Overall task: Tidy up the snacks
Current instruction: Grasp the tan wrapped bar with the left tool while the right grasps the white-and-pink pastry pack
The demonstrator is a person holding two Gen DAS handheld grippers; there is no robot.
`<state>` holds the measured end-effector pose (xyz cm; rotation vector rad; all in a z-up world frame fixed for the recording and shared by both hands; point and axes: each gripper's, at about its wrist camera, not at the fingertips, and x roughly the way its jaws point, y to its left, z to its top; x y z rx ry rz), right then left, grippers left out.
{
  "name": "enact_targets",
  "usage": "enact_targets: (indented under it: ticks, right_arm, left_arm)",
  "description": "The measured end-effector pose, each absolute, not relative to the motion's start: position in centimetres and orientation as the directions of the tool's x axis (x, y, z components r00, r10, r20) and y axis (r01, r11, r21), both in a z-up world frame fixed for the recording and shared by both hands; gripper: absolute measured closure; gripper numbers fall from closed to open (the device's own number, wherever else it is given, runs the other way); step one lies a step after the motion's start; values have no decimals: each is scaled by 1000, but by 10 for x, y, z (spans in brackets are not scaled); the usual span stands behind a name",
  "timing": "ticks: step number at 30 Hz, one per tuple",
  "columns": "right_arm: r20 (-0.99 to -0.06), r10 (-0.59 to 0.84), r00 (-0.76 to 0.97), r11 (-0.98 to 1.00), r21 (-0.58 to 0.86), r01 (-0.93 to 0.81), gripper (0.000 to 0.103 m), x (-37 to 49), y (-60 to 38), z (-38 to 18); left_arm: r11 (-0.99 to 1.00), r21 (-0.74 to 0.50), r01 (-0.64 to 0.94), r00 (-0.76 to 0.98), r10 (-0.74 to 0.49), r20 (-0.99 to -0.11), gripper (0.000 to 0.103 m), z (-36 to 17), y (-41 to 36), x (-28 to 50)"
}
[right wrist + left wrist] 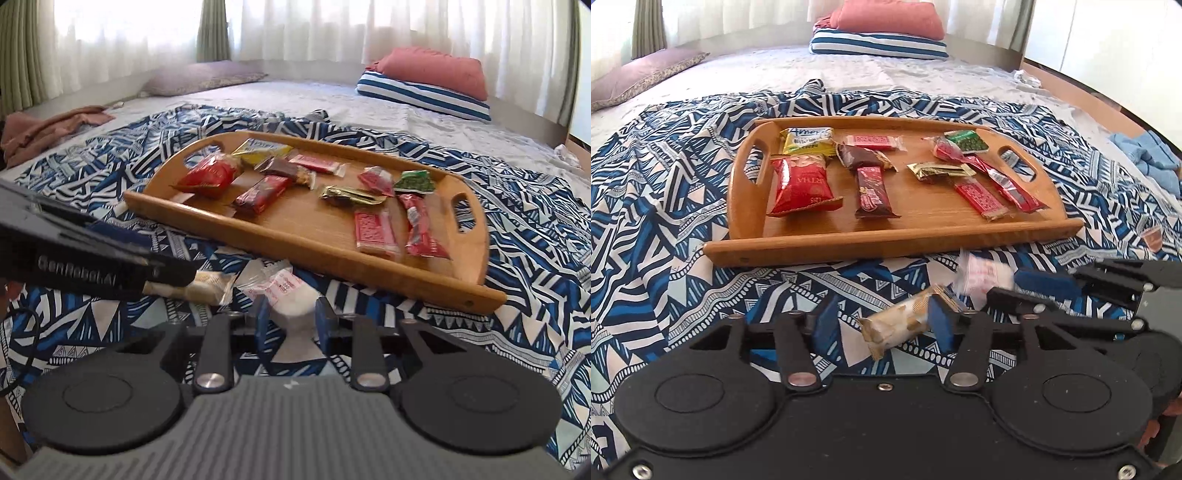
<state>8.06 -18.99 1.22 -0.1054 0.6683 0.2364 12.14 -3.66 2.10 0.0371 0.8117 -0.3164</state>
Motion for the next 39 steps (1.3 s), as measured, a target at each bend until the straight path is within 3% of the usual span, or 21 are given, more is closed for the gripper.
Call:
enact_targets:
  ticks: [1, 4, 10, 13, 14, 16, 28, 30, 33, 34, 35, 39]
  right_arm:
    - [-629, 183, 756, 969, -12, -245, 72, 81, -192, 12]
    - [-626, 179, 759, 974, 4, -226, 54, 81, -201, 11]
    - [-626, 173, 761, 974, -5, -226, 51, 79, -208, 13]
    - [-625, 181, 759, 971, -10, -239, 41, 80, -211, 14]
    - [-625, 186, 758, 970, -8, -245, 38, 80, -211, 15]
    - [-623, 191, 758, 967, -11, -253, 36, 82, -212, 15]
    - [-662, 188, 726, 934, -109, -341, 29, 109, -191, 8]
    - [-667, 190, 720, 926, -123, -358, 29, 111, -188, 7]
    - [-675, 197, 711, 919, -125, -373, 29, 115, -186, 6]
    - [-676, 200, 709, 919, -122, -376, 30, 115, -186, 7]
    - [-676, 200, 709, 919, -123, -376, 40, 115, -186, 7]
    - [-669, 194, 717, 917, -135, -374, 48, 109, -187, 7]
  left_arm:
    - [951, -81, 299, 644, -264, -718, 42, 20, -38, 121]
    - [944, -65, 325, 632, -268, -727, 36, 15, -45, 121]
    - [938, -51, 342, 607, -263, -750, 39, 2, -58, 126]
    - [934, -35, 356, 612, -262, -746, 52, 2, -63, 126]
    - [931, -25, 365, 615, -261, -744, 65, 3, -64, 125]
    - [926, -24, 376, 613, -268, -744, 73, 7, -64, 123]
    - [928, -36, 371, 610, -273, -744, 73, 16, -48, 106]
    - [930, -25, 367, 622, -265, -736, 60, 16, -47, 105]
    - [936, 12, 352, 654, -236, -719, 55, 16, -49, 106]
    - [939, 24, 344, 658, -223, -719, 55, 15, -50, 108]
    - [940, 22, 342, 658, -222, -719, 55, 14, -51, 109]
    - [943, -15, 333, 641, -238, -730, 55, 8, -53, 118]
